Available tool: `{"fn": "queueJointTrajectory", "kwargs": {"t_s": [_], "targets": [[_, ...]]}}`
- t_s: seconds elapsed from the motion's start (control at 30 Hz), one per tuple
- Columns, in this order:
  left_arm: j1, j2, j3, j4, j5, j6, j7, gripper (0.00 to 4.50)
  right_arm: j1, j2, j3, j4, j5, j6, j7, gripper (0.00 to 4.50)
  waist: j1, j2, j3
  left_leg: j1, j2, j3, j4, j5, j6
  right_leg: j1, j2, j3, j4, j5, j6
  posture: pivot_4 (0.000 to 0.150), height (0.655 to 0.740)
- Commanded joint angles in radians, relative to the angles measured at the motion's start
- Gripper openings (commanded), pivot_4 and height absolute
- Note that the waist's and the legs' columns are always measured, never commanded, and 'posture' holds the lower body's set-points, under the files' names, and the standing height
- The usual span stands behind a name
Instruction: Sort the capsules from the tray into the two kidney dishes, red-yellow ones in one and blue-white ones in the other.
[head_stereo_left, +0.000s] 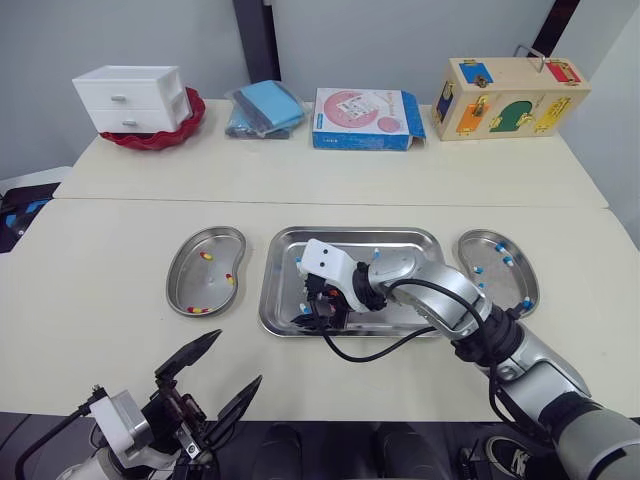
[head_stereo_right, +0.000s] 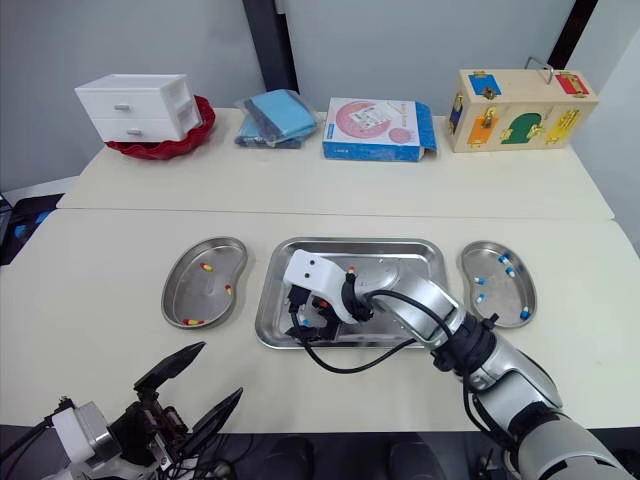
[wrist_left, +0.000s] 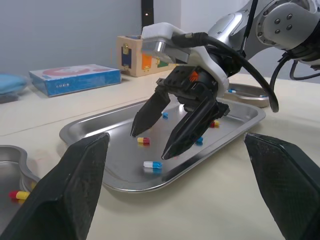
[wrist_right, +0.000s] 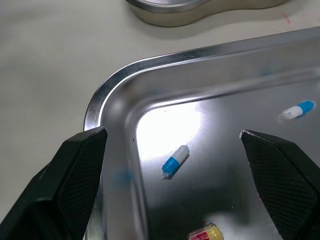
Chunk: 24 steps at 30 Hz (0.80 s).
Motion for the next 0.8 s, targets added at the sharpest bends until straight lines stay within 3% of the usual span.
{"fn": "queueJointTrajectory", "kwargs": {"t_s": [0.03,0.33,0.43,0.63,0.8], "targets": [[0.008,0.009,-0.005,-0.031,-0.019,-0.018,-0.003,4.46,-0.013,0.005,0.012,-0.003,-0.034,-0.020,0.003,4.50,0.000,0.000,0.000,0.000,0.000,0.000,0.000,0.000,0.000,0.000,0.000,0.000,0.000,0.000,0.000,0.150,0.7400],[-0.002,0.016,-0.024,-0.095,-0.006,0.016,0.059,4.46,-0.003,0.021,0.071,0.073,-0.125,-0.077,0.017,4.50,-0.002,0.000,0.000,0.000,0.000,0.000,0.000,0.000,0.000,0.000,0.000,0.000,0.000,0.000,0.000,0.150,0.7400],[-0.001,0.024,-0.026,-0.112,-0.001,0.024,0.076,4.50,0.002,0.031,0.081,0.093,-0.144,-0.086,0.024,3.90,-0.002,0.000,0.000,0.000,0.000,0.000,0.000,0.000,0.000,0.000,0.000,0.000,0.000,0.000,0.000,0.150,0.7400],[0.006,0.038,-0.024,-0.119,0.002,0.029,0.090,4.50,0.007,0.019,0.082,0.091,-0.167,-0.105,0.052,1.86,-0.002,0.000,0.000,0.000,0.000,0.000,-0.001,0.000,0.000,0.000,0.000,0.000,0.000,0.000,0.000,0.150,0.7400],[0.003,0.043,-0.025,-0.115,0.006,0.032,0.096,4.50,0.012,0.027,0.075,0.099,-0.182,-0.115,0.059,0.68,-0.002,0.000,0.000,0.000,0.000,0.000,-0.001,0.000,0.000,0.000,0.000,0.000,0.000,0.000,0.000,0.150,0.7400]]}}
